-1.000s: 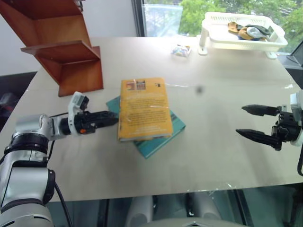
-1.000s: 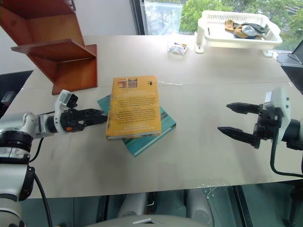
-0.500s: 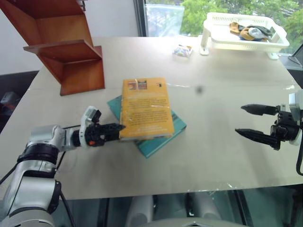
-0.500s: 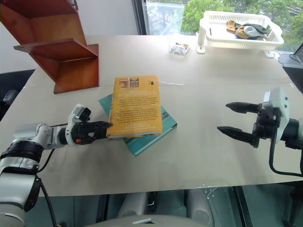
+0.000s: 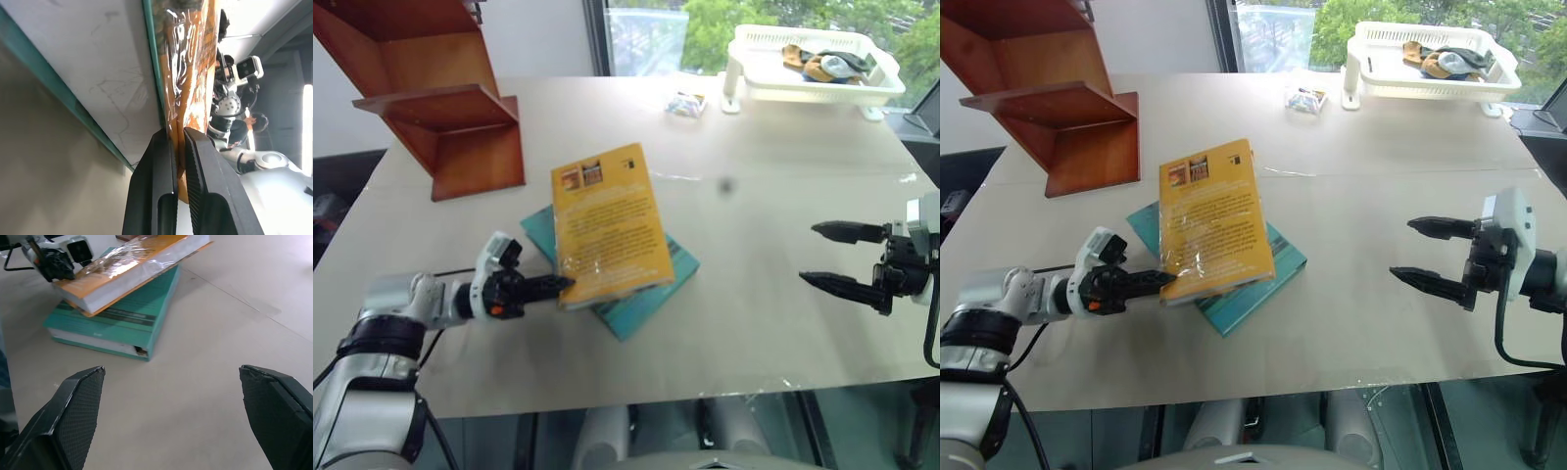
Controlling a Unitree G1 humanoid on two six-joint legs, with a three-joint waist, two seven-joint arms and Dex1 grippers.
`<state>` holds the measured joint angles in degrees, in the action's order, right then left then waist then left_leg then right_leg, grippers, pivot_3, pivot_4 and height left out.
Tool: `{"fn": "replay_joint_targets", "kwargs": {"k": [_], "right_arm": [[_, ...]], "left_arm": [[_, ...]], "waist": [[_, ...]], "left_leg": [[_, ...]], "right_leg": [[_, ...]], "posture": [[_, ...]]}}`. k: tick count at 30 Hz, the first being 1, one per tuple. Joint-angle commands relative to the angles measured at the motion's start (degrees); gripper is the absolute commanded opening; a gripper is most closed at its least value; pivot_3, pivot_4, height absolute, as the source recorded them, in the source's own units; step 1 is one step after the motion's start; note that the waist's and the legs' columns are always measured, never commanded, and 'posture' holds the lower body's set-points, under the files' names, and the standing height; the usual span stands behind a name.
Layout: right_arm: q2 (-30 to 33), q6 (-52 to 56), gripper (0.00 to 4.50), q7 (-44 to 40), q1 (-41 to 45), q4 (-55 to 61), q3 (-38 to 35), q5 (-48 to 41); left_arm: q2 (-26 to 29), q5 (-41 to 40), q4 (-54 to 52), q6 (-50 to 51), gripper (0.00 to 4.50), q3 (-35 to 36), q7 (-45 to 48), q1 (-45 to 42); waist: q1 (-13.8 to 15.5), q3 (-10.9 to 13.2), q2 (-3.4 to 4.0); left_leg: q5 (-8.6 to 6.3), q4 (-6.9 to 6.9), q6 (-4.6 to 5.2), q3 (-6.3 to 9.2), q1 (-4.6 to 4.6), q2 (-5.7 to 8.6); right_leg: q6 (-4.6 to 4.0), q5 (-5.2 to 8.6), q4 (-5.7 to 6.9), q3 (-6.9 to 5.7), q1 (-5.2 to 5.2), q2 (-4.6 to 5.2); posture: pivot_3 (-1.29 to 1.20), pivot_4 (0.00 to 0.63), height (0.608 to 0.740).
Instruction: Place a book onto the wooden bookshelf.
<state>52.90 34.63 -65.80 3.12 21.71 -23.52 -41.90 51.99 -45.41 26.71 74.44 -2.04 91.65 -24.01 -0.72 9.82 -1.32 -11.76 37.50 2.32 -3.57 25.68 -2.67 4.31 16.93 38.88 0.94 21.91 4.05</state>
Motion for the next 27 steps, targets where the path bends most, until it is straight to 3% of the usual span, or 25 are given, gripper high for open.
{"fn": "replay_joint_targets", "kwargs": {"k": [1, 9, 10, 13, 16, 18, 23, 24, 27], "right_arm": [[0.20, -1.37, 4.50, 0.20, 0.37, 0.43, -0.51, -0.14], [0.04, -2.67, 4.50, 0.15, 1.55, -0.73, 1.18, 0.51], [0.09, -2.77, 4.50, 0.07, 1.64, -0.87, 1.22, 0.53], [0.30, -2.98, 4.50, -0.04, 1.78, -1.13, 1.16, 0.54], [0.57, -3.08, 4.50, -0.13, 1.72, -1.19, 0.92, 0.52], [0.74, -3.19, 4.50, -0.19, 1.62, -1.29, 0.75, 0.53], [0.71, -3.31, 4.50, -0.11, 1.12, -1.21, 0.40, 0.47], [0.61, -3.39, 4.50, -0.06, 1.03, -1.20, 0.46, 0.54], [0.33, -3.49, 4.50, 0.20, 0.79, -0.98, 0.61, 0.55]], "left_arm": [[0.34, -1.30, -4.57, -1.39, 0.02, 4.18, -2.58, 2.56], [-5.90, -0.86, -6.81, -7.61, 0.02, 10.98, -11.71, 4.23], [-6.87, -0.93, -6.41, -7.46, 0.86, 11.31, -12.74, 3.72], [-8.99, -0.96, -6.21, -6.31, 2.13, 11.53, -15.86, 2.52], [-9.88, -2.34, -7.67, -3.52, 3.70, 10.96, -16.53, 2.34], [-9.77, -3.22, -9.08, -1.85, 4.41, 10.53, -16.38, 2.87], [-8.16, -4.42, -9.81, 0.46, 4.41, 10.80, -15.02, 4.32], [-7.77, -4.57, -9.80, 0.58, 3.99, 10.74, -14.69, 4.51], [-6.87, -5.25, -9.96, 1.00, 3.34, 10.86, -13.60, 5.00]], "waist": [[0.05, 0.00, 0.00], [0.40, 0.00, 0.00], [0.41, -0.01, 0.00], [0.47, -0.01, 0.00], [0.41, -0.01, 0.00], [0.48, -0.06, 0.09], [0.29, -0.08, 0.13], [0.23, -0.08, 0.13], [0.07, -0.08, 0.13]], "left_leg": [[0.00, 0.00, 0.00, 0.00, 0.00, 0.01], [0.00, 0.02, 0.00, 0.03, -0.01, 0.01], [0.00, 0.02, 0.00, 0.03, -0.02, 0.01], [0.00, 0.03, 0.00, 0.05, -0.03, 0.04], [0.00, 0.04, 0.00, 0.06, -0.06, 0.07], [0.00, 0.04, 0.00, 0.06, -0.08, 0.08], [0.00, 0.04, 0.00, 0.06, -0.09, 0.08], [0.00, 0.04, 0.00, 0.06, -0.08, 0.08], [0.00, 0.04, 0.00, 0.06, -0.09, 0.07]], "right_leg": [[0.00, 0.00, 0.00, 0.00, 0.00, 0.01], [0.00, -0.01, -0.01, -0.03, -0.07, 0.02], [0.00, -0.01, -0.02, -0.03, -0.09, 0.02], [0.00, -0.01, -0.01, -0.05, -0.12, 0.02], [0.01, -0.01, -0.02, -0.06, -0.17, 0.02], [0.01, -0.01, -0.02, -0.06, -0.18, 0.02], [0.01, -0.01, -0.02, -0.05, -0.18, 0.02], [0.00, -0.01, -0.02, -0.05, -0.18, 0.02], [0.00, 0.00, -0.02, -0.05, -0.17, 0.02]], "posture": [[0.00, 0.150, 0.740], [0.00, 0.150, 0.740], [0.00, 0.150, 0.740], [0.00, 0.150, 0.740], [0.00, 0.150, 0.740], [0.00, 0.150, 0.740], [0.00, 0.150, 0.740], [0.00, 0.150, 0.740], [0.00, 0.150, 0.740]]}}
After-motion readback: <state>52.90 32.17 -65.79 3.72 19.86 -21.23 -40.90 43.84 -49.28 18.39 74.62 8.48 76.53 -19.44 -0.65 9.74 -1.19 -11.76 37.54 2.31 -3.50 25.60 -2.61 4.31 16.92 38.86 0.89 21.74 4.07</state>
